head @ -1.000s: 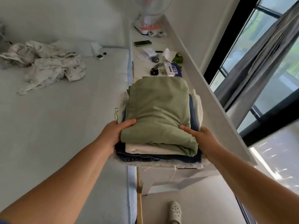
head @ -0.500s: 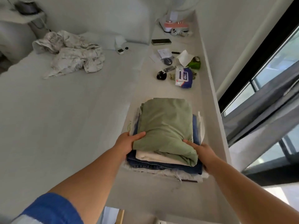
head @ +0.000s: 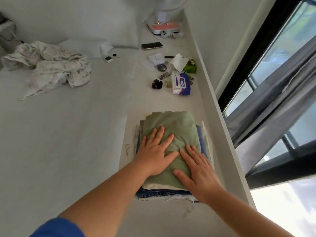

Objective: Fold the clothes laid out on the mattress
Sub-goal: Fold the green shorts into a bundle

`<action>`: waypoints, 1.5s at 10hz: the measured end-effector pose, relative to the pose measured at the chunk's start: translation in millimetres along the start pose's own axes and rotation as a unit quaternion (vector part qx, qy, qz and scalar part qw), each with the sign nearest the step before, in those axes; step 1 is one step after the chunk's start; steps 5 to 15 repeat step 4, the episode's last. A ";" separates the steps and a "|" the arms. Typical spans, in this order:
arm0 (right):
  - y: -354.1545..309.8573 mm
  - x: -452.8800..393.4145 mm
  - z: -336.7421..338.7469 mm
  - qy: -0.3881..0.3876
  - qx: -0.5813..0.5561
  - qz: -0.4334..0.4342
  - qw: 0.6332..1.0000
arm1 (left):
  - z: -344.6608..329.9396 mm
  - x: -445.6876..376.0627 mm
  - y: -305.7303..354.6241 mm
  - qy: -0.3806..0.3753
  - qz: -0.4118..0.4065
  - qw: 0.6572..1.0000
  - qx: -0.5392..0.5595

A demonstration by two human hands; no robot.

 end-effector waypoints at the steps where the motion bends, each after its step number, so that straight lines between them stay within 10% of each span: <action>1: 3.7 2.5 -1.8 0.013 0.008 -0.001 1.000 | -4.3 -2.7 1.8 0.006 -0.010 1.000 -0.002; 4: 8.1 17.4 53.5 0.045 -0.227 -0.109 0.967 | 38.6 53.3 -5.0 0.070 0.007 0.976 0.208; 15: 8.1 17.4 53.5 0.045 -0.227 -0.109 0.967 | 38.6 53.3 -5.0 0.070 0.007 0.976 0.208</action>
Point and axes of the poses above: each hand's wrist, its own x-axis away from the middle knuckle, its own z-axis out of the back of the hand, y = z × x, the point moved 9 cm from there along -x, towards the middle knuckle, and after that the axes turned 3 degrees about -z, right-handed, at the moved point
